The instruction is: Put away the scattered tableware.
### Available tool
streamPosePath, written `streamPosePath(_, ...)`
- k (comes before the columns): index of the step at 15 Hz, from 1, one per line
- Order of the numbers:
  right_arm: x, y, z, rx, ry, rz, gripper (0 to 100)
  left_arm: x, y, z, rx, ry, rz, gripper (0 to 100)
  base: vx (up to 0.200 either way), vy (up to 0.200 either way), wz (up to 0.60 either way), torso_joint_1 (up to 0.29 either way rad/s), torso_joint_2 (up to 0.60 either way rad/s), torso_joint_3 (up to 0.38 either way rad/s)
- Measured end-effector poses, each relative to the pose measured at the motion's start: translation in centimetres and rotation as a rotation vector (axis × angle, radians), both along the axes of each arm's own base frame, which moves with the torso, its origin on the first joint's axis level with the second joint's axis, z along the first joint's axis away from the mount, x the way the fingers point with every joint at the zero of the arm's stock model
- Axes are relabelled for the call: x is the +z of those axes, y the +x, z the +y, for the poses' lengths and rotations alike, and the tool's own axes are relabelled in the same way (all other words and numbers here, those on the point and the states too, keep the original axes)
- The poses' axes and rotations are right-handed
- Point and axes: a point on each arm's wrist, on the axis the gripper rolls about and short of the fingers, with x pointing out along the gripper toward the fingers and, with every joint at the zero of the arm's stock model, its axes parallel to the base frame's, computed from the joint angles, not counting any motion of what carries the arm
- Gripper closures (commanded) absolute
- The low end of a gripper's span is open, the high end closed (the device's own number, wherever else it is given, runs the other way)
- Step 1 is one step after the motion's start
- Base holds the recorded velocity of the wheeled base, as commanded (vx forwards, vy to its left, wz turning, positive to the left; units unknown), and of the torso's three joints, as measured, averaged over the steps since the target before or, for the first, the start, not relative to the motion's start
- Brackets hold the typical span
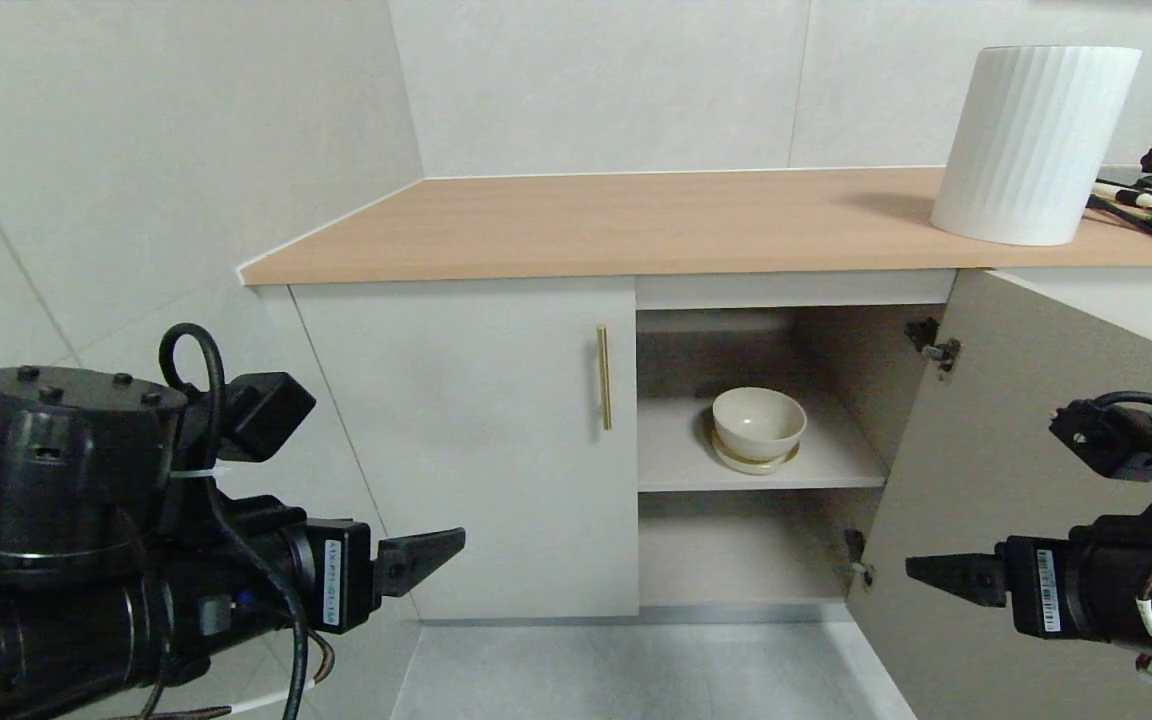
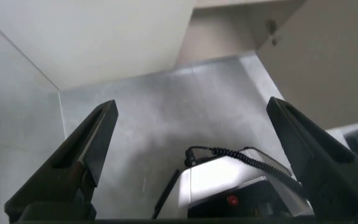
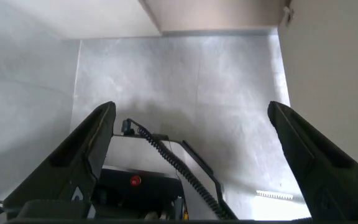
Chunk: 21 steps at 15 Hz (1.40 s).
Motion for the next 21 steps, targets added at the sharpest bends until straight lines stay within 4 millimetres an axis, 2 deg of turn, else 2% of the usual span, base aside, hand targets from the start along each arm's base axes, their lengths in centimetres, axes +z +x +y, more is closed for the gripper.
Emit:
streamPosePath(5,-0.02,-0.08,-0.04,0.001,-0.001,0.001,0,-0.15,0.05,-0.08,-0.002,0.004,0.006,0,-0.2,0.0,0.0,0.004,0.0,0.0)
streamPosePath(17,0.0,-0.23,0.01,0.006,0.0,-0.002,0,-0.26,0.03,-0.08,-0.005,0.01,0.007,0,0.0,0.0,0.0,0.0,0.0,0.0)
streamPosePath(21,-0.3,-0.96,-0.39,0.033,-0.055,0.046,0,-0.21,-0.01,-0.06,-0.005,0.01,0.005,0,0.0,-0.2,0.0,-0.001,0.0,0.002)
